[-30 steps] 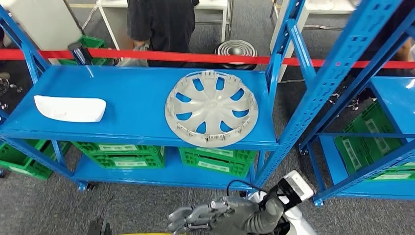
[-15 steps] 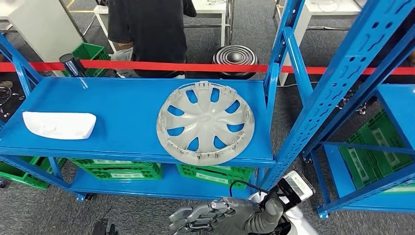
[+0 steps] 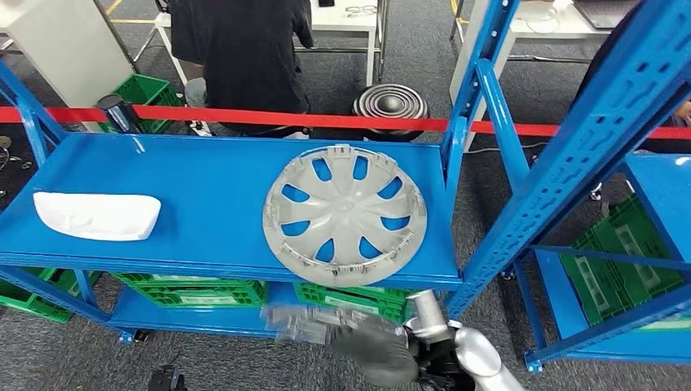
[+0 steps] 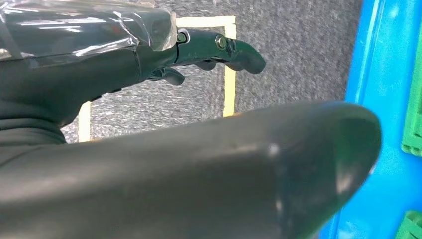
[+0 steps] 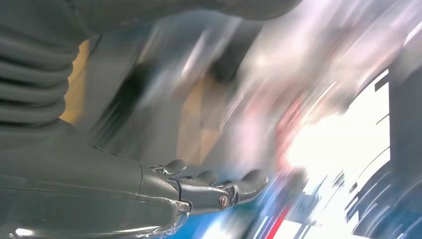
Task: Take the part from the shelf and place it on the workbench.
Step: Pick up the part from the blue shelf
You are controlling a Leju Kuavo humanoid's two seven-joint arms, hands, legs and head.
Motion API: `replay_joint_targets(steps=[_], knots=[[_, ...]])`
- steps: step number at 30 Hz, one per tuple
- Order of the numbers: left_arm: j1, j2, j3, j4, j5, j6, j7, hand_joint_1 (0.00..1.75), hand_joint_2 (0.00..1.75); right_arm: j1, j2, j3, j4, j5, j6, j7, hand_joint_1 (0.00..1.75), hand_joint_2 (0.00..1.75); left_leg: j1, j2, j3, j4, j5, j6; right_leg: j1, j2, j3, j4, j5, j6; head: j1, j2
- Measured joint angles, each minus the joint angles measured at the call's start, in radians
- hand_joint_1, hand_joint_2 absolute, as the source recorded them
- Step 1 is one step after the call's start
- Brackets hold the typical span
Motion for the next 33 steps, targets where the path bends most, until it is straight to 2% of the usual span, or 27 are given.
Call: replay_joint_targets(steps=[2, 3, 4, 5, 6, 7, 8, 9, 12, 14, 15, 17, 18, 19, 20, 21, 23, 24, 25, 28, 30, 32, 33], knots=[[0.000, -0.004, 0.008, 0.009, 0.000, 0.004, -0.003, 0.00, 0.00, -0.003, -0.009, 0.004, -0.001, 0.350, -0.194, -0.038, 0.00, 1.75, 0.000, 0.000, 0.000, -0.001, 0.000, 0.002, -0.004, 0.000, -0.069, 0.130, -0.050, -0.002, 0.001, 0.000], [0.003, -0.006, 0.012, 0.012, -0.001, 0.007, -0.004, 0.00, 0.00, -0.003, -0.015, 0.007, -0.002, 0.488, -0.263, -0.048, 0.00, 1.75, -0.001, 0.000, -0.001, 0.000, -0.001, 0.001, -0.006, 0.000, -0.095, 0.174, -0.061, 0.003, 0.000, 0.000], [0.006, -0.009, 0.015, 0.013, -0.004, 0.010, -0.005, 0.00, 0.00, -0.002, -0.020, 0.012, -0.004, 0.589, -0.318, -0.056, 0.00, 1.75, 0.000, -0.001, -0.002, 0.001, -0.002, -0.001, -0.010, 0.000, -0.104, 0.182, -0.056, 0.012, 0.001, 0.000], [0.009, -0.012, 0.017, 0.013, -0.009, 0.013, -0.004, 0.00, 0.00, -0.002, -0.026, 0.017, -0.007, 0.663, -0.365, -0.065, 0.00, 1.75, 0.000, -0.003, -0.002, 0.004, -0.004, -0.004, -0.013, -0.001, -0.093, 0.151, -0.036, 0.024, 0.001, 0.000], [0.011, -0.015, 0.018, 0.013, -0.015, 0.016, -0.003, 0.00, 0.00, -0.002, -0.031, 0.023, -0.010, 0.718, -0.408, -0.073, 0.00, 1.75, 0.002, -0.004, -0.002, 0.010, -0.008, -0.009, -0.018, -0.002, -0.061, 0.082, -0.005, 0.036, 0.001, 0.000], [0.011, -0.017, 0.019, 0.013, -0.021, 0.018, -0.001, 0.00, 0.00, -0.002, -0.035, 0.030, -0.014, 0.756, -0.443, -0.080, 0.00, 1.75, 0.002, -0.006, -0.003, 0.016, -0.012, -0.015, -0.021, -0.004, -0.028, 0.013, 0.022, 0.044, 0.001, 0.000], [0.011, -0.019, 0.019, 0.012, -0.026, 0.021, 0.001, 0.00, 0.00, -0.001, -0.039, 0.036, -0.017, 0.784, -0.471, -0.086, 0.00, 1.75, 0.001, -0.007, -0.005, 0.026, -0.019, -0.023, -0.022, -0.004, -0.001, -0.041, 0.042, 0.044, 0.001, 0.000], [0.011, -0.020, 0.019, 0.012, -0.030, 0.023, 0.003, 0.00, 0.00, 0.000, -0.043, 0.040, -0.020, 0.802, -0.488, -0.089, 0.00, 1.75, 0.000, -0.008, -0.007, 0.033, -0.024, -0.030, -0.021, -0.005, 0.016, -0.073, 0.053, 0.039, 0.000, 0.000], [0.012, -0.023, 0.019, 0.009, -0.039, 0.026, 0.010, 0.00, 0.00, 0.004, -0.051, 0.052, -0.026, 0.842, -0.522, -0.095, 0.00, 1.75, 0.001, -0.007, -0.013, 0.040, -0.031, -0.043, -0.018, -0.002, 0.017, -0.078, 0.058, 0.013, -0.001, 0.000], [0.012, -0.024, 0.018, 0.007, -0.050, 0.026, 0.017, 0.00, 0.00, 0.006, -0.056, 0.059, -0.029, 0.897, -0.569, -0.102, 0.00, 1.75, 0.006, -0.005, -0.025, 0.075, -0.058, -0.052, -0.021, -0.001, 0.018, -0.079, 0.060, 0.002, -0.001, 0.000], [0.012, -0.025, 0.018, 0.005, -0.053, 0.026, 0.021, 0.00, 0.00, 0.007, -0.059, 0.063, -0.029, 0.926, -0.595, -0.105, 0.00, 1.75, 0.007, -0.004, -0.045, 0.122, -0.087, -0.057, -0.023, -0.001, 0.019, -0.079, 0.061, 0.000, -0.002, 0.000], [0.011, -0.026, 0.018, 0.003, -0.059, 0.027, 0.026, 0.00, 0.00, 0.008, -0.067, 0.073, -0.028, 0.981, -0.644, -0.109, 0.00, 1.75, 0.008, -0.002, -0.108, 0.260, -0.151, -0.065, -0.020, -0.001, 0.018, -0.079, 0.060, -0.003, -0.002, 0.000], [0.011, -0.027, 0.018, 0.003, -0.062, 0.027, 0.028, 0.00, 0.00, 0.008, -0.072, 0.079, -0.026, 1.005, -0.666, -0.110, 0.00, 1.75, 0.008, -0.002, -0.136, 0.316, -0.170, -0.066, -0.017, -0.001, 0.018, -0.079, 0.060, -0.004, -0.002, 0.000], [0.010, -0.028, 0.018, 0.003, -0.064, 0.028, 0.030, 0.00, 0.00, 0.008, -0.077, 0.085, -0.023, 1.026, -0.688, -0.111, 0.00, 1.75, 0.008, -0.002, -0.148, 0.339, -0.169, -0.064, -0.015, -0.001, 0.019, -0.079, 0.059, -0.004, -0.002, 0.000], [0.009, -0.029, 0.018, 0.002, -0.066, 0.029, 0.031, 0.00, 0.00, 0.008, -0.082, 0.092, -0.019, 1.045, -0.708, -0.112, 0.00, 1.75, 0.007, -0.002, -0.140, 0.321, -0.149, -0.059, -0.012, -0.001, 0.020, -0.079, 0.059, -0.004, -0.002, 0.000], [0.008, -0.029, 0.018, 0.001, -0.067, 0.029, 0.031, 0.00, 0.00, 0.007, -0.087, 0.098, -0.016, 1.060, -0.725, -0.114, 0.00, 1.75, 0.006, -0.002, -0.113, 0.263, -0.116, -0.051, -0.009, 0.000, 0.022, -0.079, 0.059, -0.004, -0.002, 0.000], [0.002, -0.028, 0.018, 0.000, -0.068, 0.029, 0.031, 0.00, 0.00, 0.001, -0.097, 0.110, -0.007, 1.090, -0.755, -0.114, 0.00, 1.75, -0.002, 0.000, -0.043, 0.121, -0.059, -0.027, -0.004, 0.001, 0.024, -0.080, 0.058, -0.004, -0.001, 0.000], [-0.002, -0.027, 0.018, 0.000, -0.068, 0.028, 0.031, 0.00, 0.00, -0.002, -0.102, 0.117, -0.001, 1.106, -0.769, -0.114, 0.00, 1.75, -0.008, 0.002, -0.021, 0.075, -0.045, -0.016, -0.003, 0.001, 0.024, -0.081, 0.058, -0.003, -0.002, 0.000], [-0.006, -0.025, 0.018, 0.000, -0.067, 0.027, 0.031, 0.00, 0.00, -0.005, -0.106, 0.124, 0.005, 1.121, -0.781, -0.113, 0.00, 1.75, -0.013, 0.003, -0.012, 0.054, -0.043, -0.008, -0.003, 0.000, 0.023, -0.082, 0.058, 0.000, -0.001, 0.000], [-0.010, -0.023, 0.018, 0.000, -0.067, 0.023, 0.031, 0.00, 0.00, -0.015, -0.118, 0.141, 0.022, 1.147, -0.803, -0.108, 0.00, 1.75, -0.013, 0.005, 0.000, 0.027, -0.032, 0.004, 0.000, -0.003, 0.024, -0.086, 0.057, 0.009, -0.001, 0.000], [-0.014, -0.024, 0.018, 0.000, -0.067, 0.018, 0.031, 0.00, 0.00, -0.027, -0.126, 0.149, 0.034, 1.153, -0.812, -0.104, 0.00, 1.75, -0.007, 0.006, 0.016, -0.002, -0.017, 0.011, 0.003, -0.003, -0.003, -0.031, 0.030, 0.008, 0.000, 0.000], [-0.019, -0.026, 0.017, 0.000, -0.068, 0.014, 0.031, 0.00, 0.00, -0.038, -0.135, 0.158, 0.051, 1.156, -0.815, -0.100, 0.00, 1.75, -0.005, 0.006, 0.018, -0.009, -0.012, 0.014, -0.002, -0.004, -0.065, 0.094, -0.023, 0.005, 0.001, 0.000], [-0.020, -0.027, 0.016, 0.001, -0.068, 0.012, 0.031, 0.00, 0.00, -0.041, -0.138, 0.164, 0.062, 1.158, -0.816, -0.098, 0.00, 1.75, -0.005, 0.005, 0.017, -0.009, -0.013, 0.013, -0.005, -0.004, -0.094, 0.150, -0.042, 0.008, 0.001, 0.000]])
